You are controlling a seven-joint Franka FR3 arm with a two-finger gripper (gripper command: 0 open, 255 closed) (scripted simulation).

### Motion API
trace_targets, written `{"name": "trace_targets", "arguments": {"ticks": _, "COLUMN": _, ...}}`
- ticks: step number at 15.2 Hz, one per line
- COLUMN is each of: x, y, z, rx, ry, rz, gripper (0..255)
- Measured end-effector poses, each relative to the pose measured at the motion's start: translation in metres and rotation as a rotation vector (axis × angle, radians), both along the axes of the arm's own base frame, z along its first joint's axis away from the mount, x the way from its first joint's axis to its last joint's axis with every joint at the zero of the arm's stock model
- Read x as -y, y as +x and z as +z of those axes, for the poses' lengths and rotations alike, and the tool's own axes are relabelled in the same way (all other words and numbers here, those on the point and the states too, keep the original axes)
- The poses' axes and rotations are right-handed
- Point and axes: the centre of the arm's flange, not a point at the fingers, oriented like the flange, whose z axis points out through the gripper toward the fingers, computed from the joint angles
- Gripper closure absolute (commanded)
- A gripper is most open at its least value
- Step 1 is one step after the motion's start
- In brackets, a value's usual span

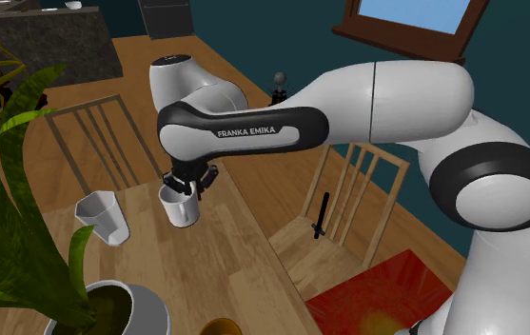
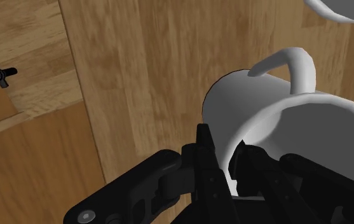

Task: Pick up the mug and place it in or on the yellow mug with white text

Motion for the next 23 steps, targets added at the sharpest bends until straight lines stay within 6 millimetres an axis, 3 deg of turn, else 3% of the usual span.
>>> {"name": "trace_targets", "arguments": {"ticks": 2, "x": 0.000, "y": -0.001, "z": 0.010, "rx": 0.000, "ry": 0.000, "rz": 0.000, "gripper": 255}}
{"name": "trace_targets", "arguments": {"ticks": 4, "x": 0.001, "y": -0.017, "z": 0.015, "rx": 0.000, "ry": 0.000, "rz": 0.000, "gripper": 255}}
{"name": "trace_targets", "arguments": {"ticks": 23, "x": 0.015, "y": -0.264, "z": 0.028, "rx": 0.000, "ry": -0.001, "rz": 0.001, "gripper": 255}}
